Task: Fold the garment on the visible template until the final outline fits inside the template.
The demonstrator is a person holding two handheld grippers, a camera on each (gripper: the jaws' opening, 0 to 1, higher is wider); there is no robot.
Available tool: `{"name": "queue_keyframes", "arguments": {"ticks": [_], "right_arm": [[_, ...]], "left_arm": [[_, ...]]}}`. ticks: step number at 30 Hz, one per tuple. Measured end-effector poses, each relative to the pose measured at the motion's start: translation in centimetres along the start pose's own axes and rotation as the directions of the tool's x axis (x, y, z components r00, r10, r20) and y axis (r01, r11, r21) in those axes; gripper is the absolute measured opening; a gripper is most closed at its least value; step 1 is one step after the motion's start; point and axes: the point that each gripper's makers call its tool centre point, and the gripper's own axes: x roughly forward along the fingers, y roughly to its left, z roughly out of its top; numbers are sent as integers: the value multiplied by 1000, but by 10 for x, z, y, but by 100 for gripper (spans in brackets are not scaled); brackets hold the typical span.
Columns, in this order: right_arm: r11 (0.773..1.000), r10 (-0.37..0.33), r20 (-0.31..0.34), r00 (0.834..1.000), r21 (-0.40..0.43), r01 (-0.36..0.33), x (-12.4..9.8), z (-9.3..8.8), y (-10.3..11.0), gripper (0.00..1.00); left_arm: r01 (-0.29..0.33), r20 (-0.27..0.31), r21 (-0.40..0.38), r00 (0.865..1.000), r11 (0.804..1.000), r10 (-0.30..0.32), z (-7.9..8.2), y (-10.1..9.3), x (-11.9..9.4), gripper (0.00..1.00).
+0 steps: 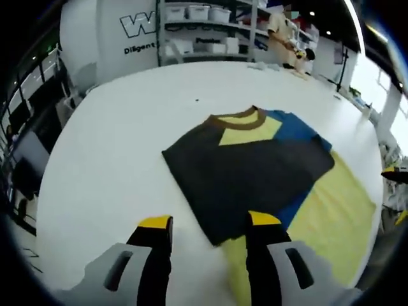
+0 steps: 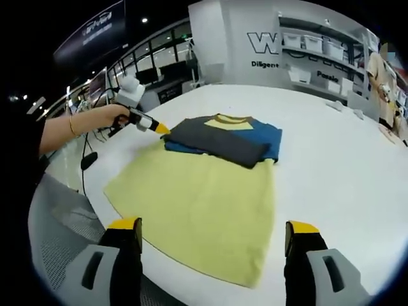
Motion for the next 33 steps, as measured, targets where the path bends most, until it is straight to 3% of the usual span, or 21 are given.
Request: {"name": "queue_keyframes", "arguments": {"ticks": [2,7,13,24,33], "right_arm": [[1000,1,-4,1000,-1,-1,0,-1,1,90],[1000,-9,-25,1000,-3,9,0,-5,-2,88],[1000,-13,-31,999,-1,13,-1,-8,-3,87],[1000,-23,-44,999,19,24,-2,-14,-6,85],[999,-7,-74,997,43,10,1,-24,-1,79]], "left_arm": [[1,3,2,1000,1000,-1,-1,0,1,37],[12,-58,50,998,999,-9,-17,-6,3,21],[32,-66,21,997,999,-30,-22,-13,9,13],[13,-90,90,996,996,-5,-25,-11,3,5],[-3,-105,119,994,993,16,-29,11,-4,5]]}}
